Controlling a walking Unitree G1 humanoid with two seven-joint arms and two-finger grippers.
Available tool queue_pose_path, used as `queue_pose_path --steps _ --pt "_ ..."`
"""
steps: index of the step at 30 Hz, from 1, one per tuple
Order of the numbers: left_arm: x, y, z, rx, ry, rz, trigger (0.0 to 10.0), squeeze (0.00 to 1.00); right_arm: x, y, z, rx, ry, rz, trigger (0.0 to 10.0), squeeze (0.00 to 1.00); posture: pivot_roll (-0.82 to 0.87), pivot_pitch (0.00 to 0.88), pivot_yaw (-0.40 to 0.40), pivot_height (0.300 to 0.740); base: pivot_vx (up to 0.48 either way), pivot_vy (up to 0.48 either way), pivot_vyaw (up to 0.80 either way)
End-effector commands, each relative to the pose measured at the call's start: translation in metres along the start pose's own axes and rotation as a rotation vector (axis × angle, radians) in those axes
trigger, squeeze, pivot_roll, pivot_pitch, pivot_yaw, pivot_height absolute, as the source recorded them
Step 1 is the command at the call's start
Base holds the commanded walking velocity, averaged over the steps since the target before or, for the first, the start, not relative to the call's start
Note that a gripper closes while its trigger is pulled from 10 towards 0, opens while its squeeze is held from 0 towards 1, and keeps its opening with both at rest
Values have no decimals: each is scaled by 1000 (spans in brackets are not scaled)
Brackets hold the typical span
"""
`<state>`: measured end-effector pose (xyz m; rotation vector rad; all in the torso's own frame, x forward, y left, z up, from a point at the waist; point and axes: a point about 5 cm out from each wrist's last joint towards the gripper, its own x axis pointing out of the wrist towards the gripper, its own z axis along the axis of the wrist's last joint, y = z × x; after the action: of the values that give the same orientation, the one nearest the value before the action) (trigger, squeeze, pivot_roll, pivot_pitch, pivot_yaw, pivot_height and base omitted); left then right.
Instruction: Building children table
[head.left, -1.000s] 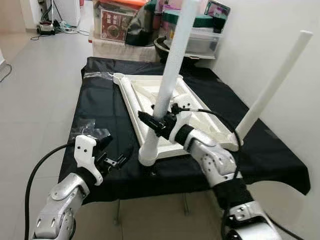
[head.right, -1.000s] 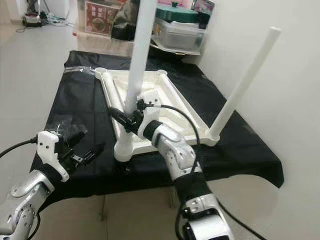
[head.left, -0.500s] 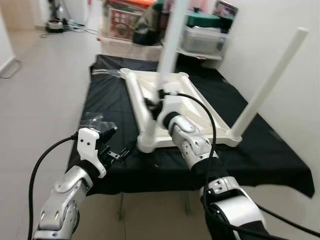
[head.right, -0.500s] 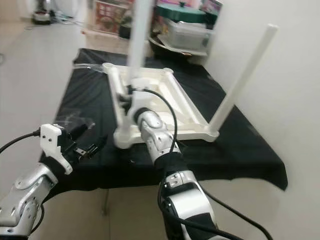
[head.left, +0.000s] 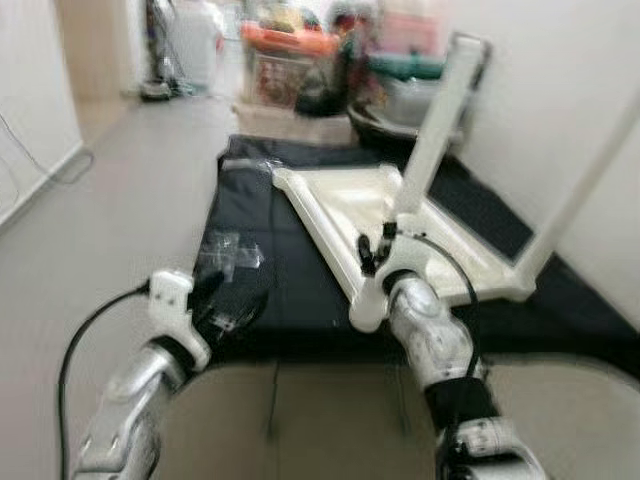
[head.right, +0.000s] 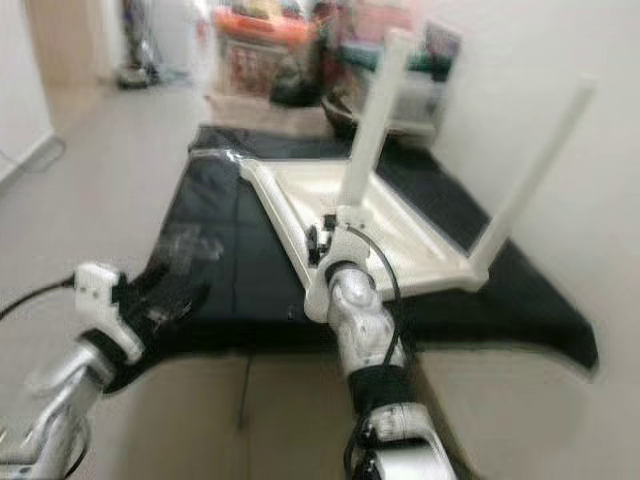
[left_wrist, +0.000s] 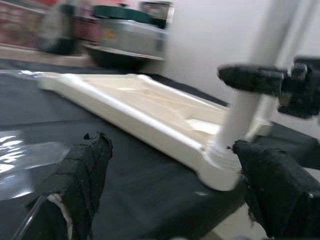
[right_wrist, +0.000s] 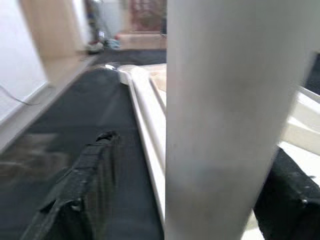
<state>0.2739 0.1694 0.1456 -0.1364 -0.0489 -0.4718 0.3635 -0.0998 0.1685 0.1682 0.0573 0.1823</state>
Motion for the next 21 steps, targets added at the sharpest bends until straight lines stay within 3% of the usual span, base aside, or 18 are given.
queue_pose_path --steps 1,4,6,8,11,13,21 --pt "3 -3 -1 -10 2 -13 10000 0 4 8 14 5 -47 133 10000 0 169 0 -191 740 0 0 0" --pt "3 -3 -1 -9 1 -12 10000 0 4 13 24 4 -70 235 10000 0 171 0 -192 740 0 0 0" --pt "3 -3 -2 -8 2 -9 10000 0 1 23 35 -42 -97 455 10000 0 177 0 -194 740 0 0 0" --pt "3 -3 -2 -8 3 -10 10000 0 -1 26 37 -62 -100 518 10000 0 177 0 -194 740 0 0 0" --pt "3 -3 -2 -8 3 -10 10000 0 -1 26 37 -62 -100 518 10000 0 177 0 -194 740 0 0 0" --pt "4 -4 -3 -10 2 -12 10000 0 12 26 26 -141 -27 550 10000 0 188 0 -204 740 0 0 0" --pt "4 -5 -3 -4 -1 -7 10000 0 23 25 21 -152 22 505 10000 0 198 0 -215 740 0 0 0"
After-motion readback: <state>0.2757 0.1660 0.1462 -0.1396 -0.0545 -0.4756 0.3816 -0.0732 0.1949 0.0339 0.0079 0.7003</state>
